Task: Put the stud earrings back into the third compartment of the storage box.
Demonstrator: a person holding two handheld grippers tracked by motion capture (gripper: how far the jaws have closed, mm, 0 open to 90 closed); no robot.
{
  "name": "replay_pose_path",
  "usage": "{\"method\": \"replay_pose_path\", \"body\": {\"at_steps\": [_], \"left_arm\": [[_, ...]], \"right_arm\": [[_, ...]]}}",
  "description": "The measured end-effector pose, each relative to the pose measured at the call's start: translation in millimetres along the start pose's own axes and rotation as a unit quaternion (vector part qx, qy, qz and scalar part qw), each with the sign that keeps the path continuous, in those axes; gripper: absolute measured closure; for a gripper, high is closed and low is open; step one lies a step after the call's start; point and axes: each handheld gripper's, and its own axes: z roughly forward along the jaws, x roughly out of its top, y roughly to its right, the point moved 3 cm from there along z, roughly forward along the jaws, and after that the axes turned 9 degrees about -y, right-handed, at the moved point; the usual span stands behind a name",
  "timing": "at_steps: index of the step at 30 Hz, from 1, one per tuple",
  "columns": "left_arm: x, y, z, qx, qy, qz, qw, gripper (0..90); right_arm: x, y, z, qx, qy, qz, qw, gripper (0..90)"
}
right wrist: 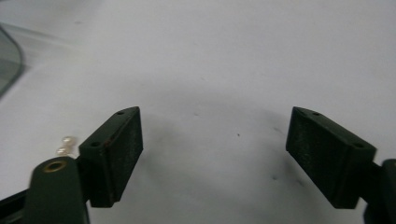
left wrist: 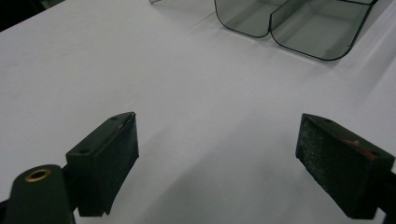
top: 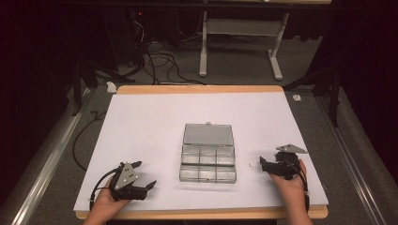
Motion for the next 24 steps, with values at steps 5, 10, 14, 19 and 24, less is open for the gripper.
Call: {"method": "replay_pose_path", "body": {"at_steps": [5,10,14,19,24], "left_arm": [[-0.1,0.9,-0.3,0.004,0.002,0.001,1.0000,13.8],[-0.1,0.7,-0.6,0.005,0.003,0.002,1.0000,13.9],[-0.2,0.8,-0.8,0.005,0.004,0.003,1.0000,13.9],[-0.1,0.5,-0.6,0.004,0.003,0.001,1.0000,13.9],[-0.1,0.7,-0.4,0.003,0.002,0.001,1.0000,14.1]], "right_arm": [[-0.6,-3.2,-8.7,0.009,0.015,-0.006,0.9998,24.0],[-0.3,-3.8,-12.6,0.016,0.021,-0.003,0.9996,28.4],[-0.3,-5.5,-14.2,0.031,0.027,-0.004,0.9992,31.6],[0.3,-8.0,-17.9,0.039,0.034,-0.002,0.9987,34.9],[-0.1,-15.7,-21.9,0.057,0.037,-0.014,0.9976,43.0]]}}
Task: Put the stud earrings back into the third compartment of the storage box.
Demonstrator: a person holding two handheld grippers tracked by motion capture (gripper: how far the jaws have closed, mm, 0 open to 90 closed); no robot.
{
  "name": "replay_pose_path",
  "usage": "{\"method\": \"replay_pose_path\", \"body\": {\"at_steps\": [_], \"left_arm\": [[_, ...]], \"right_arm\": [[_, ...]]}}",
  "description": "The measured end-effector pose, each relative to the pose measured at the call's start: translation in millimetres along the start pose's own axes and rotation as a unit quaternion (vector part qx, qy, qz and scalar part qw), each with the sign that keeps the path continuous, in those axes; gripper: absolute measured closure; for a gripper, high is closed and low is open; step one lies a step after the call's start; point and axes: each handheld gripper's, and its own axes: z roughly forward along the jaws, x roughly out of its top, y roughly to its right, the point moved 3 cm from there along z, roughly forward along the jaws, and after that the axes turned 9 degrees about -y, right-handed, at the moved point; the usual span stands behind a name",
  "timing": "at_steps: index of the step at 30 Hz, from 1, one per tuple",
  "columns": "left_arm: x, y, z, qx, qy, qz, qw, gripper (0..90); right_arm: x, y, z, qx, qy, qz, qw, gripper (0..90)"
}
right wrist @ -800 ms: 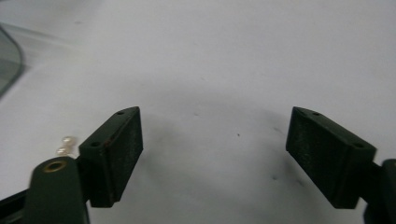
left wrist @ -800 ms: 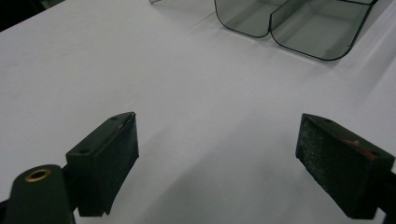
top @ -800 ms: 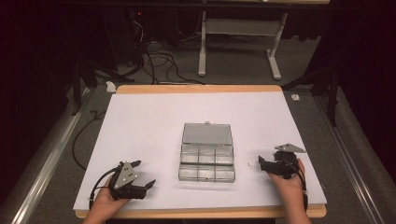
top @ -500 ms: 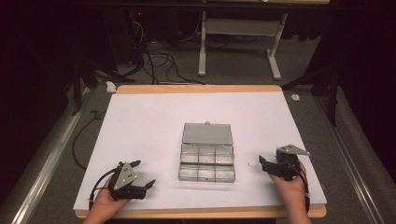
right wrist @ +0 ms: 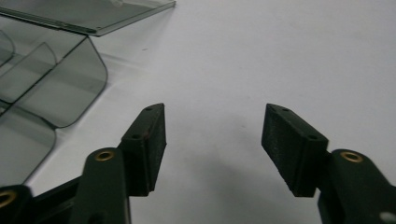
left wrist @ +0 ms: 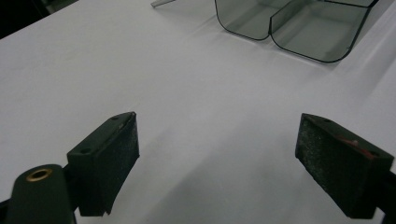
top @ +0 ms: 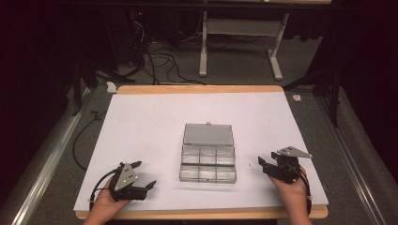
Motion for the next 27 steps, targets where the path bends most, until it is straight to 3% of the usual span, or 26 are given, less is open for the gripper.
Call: {"method": "replay_pose_path", "body": {"at_steps": [4,8,13,27], "left_arm": [[0.0,0.1,0.1,0.000,-0.001,0.000,1.0000,14.1],[0.2,-0.1,0.5,-0.001,-0.003,0.000,1.0000,14.2],[0.2,0.3,0.4,-0.001,-0.002,0.003,1.0000,14.1],[0.3,0.4,0.9,-0.001,-0.005,0.004,1.0000,14.1]], "right_arm": [[0.8,-4.3,-0.2,0.012,0.001,-0.009,0.9999,48.4],[1.0,-13.7,0.3,0.046,-0.001,-0.021,0.9987,65.6],[1.1,-23.7,2.6,0.054,-0.013,-0.041,0.9976,75.3],[1.7,-31.9,21.4,0.062,-0.053,-0.060,0.9948,83.3]]}}
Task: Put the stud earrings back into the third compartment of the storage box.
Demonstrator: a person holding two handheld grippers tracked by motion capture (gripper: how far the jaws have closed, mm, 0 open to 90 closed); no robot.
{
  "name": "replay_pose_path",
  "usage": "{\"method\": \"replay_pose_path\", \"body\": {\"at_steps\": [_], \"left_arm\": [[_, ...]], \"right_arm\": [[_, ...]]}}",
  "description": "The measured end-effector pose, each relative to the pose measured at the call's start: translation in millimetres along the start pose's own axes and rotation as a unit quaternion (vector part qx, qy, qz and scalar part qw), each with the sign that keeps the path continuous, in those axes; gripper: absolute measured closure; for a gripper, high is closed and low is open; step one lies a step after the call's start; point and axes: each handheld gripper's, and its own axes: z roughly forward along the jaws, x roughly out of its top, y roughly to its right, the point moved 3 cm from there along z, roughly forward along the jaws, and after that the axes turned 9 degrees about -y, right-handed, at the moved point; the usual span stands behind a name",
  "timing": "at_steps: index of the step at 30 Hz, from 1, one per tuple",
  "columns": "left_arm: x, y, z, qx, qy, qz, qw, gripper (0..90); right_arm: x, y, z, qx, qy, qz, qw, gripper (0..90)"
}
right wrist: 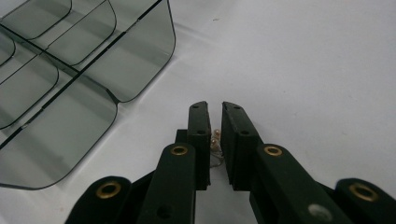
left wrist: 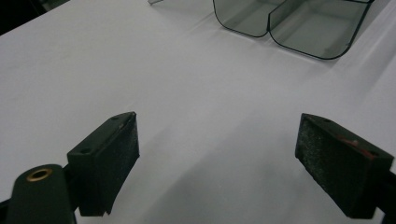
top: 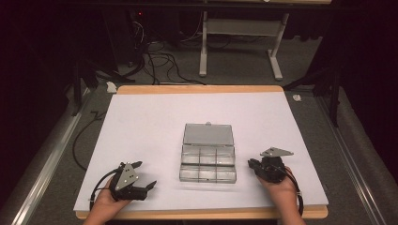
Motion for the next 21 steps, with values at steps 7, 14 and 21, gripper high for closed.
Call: {"method": "replay_pose_path", "body": {"at_steps": [7,14,21], "left_arm": [[0.0,0.2,0.0,0.000,0.000,0.000,1.0000,14.2],[0.0,0.4,-0.1,0.000,0.000,0.001,1.0000,14.1],[0.0,0.3,-0.1,0.000,0.001,0.001,1.0000,14.2]], "right_arm": [[-1.8,2.6,2.0,0.003,-0.008,0.003,1.0000,85.6],[-2.2,4.1,1.3,0.005,-0.011,0.008,0.9999,85.6],[-5.5,11.4,-2.5,-0.003,-0.011,0.017,0.9998,85.6]]}}
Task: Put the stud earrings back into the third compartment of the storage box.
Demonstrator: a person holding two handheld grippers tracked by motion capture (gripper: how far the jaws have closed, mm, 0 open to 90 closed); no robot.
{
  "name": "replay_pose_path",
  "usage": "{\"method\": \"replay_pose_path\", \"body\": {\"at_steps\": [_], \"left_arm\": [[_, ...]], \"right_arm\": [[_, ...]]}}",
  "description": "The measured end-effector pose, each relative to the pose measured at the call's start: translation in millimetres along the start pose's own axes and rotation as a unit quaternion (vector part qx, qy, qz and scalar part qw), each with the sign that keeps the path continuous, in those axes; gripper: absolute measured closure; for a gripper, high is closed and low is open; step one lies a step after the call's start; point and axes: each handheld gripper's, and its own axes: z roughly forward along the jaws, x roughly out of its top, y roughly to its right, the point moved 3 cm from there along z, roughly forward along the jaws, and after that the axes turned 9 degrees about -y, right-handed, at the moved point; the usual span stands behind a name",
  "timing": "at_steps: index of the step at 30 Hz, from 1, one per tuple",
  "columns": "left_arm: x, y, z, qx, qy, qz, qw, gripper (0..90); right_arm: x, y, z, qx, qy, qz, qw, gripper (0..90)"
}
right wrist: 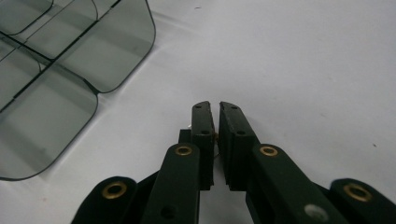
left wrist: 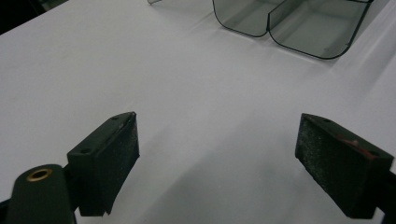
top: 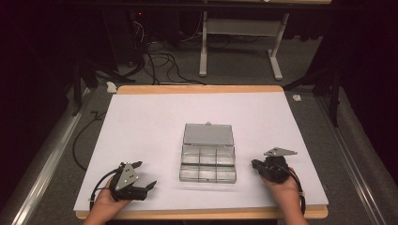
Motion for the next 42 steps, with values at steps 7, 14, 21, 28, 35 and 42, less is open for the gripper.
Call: {"method": "replay_pose_path", "body": {"at_steps": [7,14,21,28,35,42], "left_arm": [[0.0,-0.1,0.0,0.000,0.000,0.000,1.0000,14.2],[0.0,0.0,-0.2,0.001,0.001,0.001,1.0000,14.2],[-0.1,0.1,-0.5,0.001,0.002,0.001,1.0000,14.2],[-0.4,0.1,-1.3,0.001,0.005,0.002,1.0000,14.1],[-0.5,0.4,-2.0,0.001,0.009,0.002,1.0000,14.1],[-0.8,0.1,-2.8,-0.005,0.013,0.002,0.9999,14.0]], "right_arm": [[-4.9,8.5,-3.4,-0.002,0.001,0.014,0.9999,86.1],[-5.0,8.3,-4.6,-0.004,0.004,0.015,0.9999,85.3],[-4.7,11.2,-11.2,-0.004,0.018,0.019,0.9996,82.9],[-6.5,17.2,-20.2,-0.018,0.032,0.033,0.9988,78.6],[-10.6,24.1,-27.8,-0.050,0.033,0.054,0.9967,73.4],[-11.9,22.6,-26.9,-0.070,-0.007,0.054,0.9961,72.9]]}}
